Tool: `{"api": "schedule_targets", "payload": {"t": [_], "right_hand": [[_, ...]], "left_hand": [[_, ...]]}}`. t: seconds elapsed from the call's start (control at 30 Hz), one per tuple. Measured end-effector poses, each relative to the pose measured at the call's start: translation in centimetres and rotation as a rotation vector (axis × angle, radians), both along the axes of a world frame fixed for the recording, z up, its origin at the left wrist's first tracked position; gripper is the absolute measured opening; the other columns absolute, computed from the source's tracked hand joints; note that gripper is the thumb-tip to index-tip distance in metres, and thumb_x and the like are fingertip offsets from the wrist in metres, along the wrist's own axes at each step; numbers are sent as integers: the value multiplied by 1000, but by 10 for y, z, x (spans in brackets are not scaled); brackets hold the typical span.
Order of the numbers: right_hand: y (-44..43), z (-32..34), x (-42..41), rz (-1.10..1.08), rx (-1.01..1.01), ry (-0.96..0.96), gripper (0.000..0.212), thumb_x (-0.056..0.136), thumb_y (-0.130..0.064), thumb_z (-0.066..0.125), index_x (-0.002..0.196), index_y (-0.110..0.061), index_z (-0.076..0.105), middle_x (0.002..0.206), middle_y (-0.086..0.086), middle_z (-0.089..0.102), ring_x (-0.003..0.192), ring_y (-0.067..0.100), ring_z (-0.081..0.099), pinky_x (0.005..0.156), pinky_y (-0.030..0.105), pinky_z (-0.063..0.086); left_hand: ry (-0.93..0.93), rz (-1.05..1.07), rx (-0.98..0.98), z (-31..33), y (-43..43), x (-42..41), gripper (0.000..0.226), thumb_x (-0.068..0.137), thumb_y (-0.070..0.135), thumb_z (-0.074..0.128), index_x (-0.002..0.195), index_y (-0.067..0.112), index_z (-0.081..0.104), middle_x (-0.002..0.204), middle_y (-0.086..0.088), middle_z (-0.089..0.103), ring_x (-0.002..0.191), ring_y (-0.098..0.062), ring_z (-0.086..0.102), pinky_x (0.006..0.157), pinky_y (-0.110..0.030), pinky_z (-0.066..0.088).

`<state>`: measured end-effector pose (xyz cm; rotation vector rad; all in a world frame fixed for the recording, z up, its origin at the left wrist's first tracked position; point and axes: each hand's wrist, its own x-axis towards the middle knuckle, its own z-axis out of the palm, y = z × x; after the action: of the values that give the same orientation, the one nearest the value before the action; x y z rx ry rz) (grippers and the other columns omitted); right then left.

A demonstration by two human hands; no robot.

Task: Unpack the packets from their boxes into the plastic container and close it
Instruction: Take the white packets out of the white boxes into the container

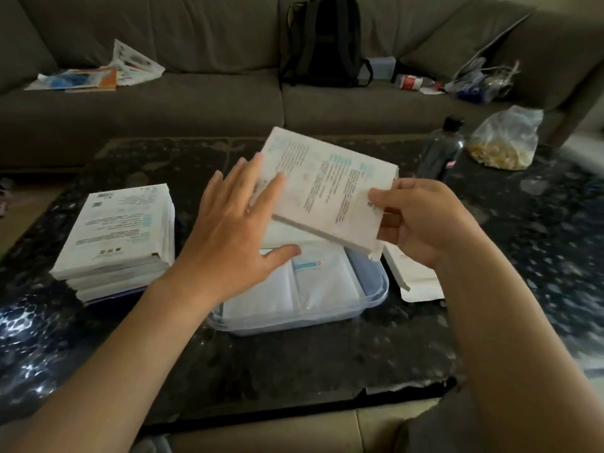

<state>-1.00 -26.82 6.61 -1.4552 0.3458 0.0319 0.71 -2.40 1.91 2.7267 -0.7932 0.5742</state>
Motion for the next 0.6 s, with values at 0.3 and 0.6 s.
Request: {"api": "schedule_targets", "payload": {"t": [0.3, 0.6], "right_hand": [[-81, -43, -22, -477, 389, 100, 33, 96, 4, 49, 128, 3, 54, 108, 19, 71, 86, 34, 75, 49, 39, 59], [-94, -83, -31, -578, 488, 127, 32, 101, 6, 46, 133, 3, 49, 116, 23, 67, 93, 37, 70, 48, 44, 58]], "left_hand": [[145, -125, -18, -27, -38, -21, 58, 89, 53, 50, 128, 13, 66, 135, -9, 59, 125, -31, 56, 105, -51, 42], [207, -127, 10, -33, -53, -31, 48, 89, 47, 54, 120, 14, 70, 126, -5, 63, 114, -26, 60, 97, -44, 46]]}}
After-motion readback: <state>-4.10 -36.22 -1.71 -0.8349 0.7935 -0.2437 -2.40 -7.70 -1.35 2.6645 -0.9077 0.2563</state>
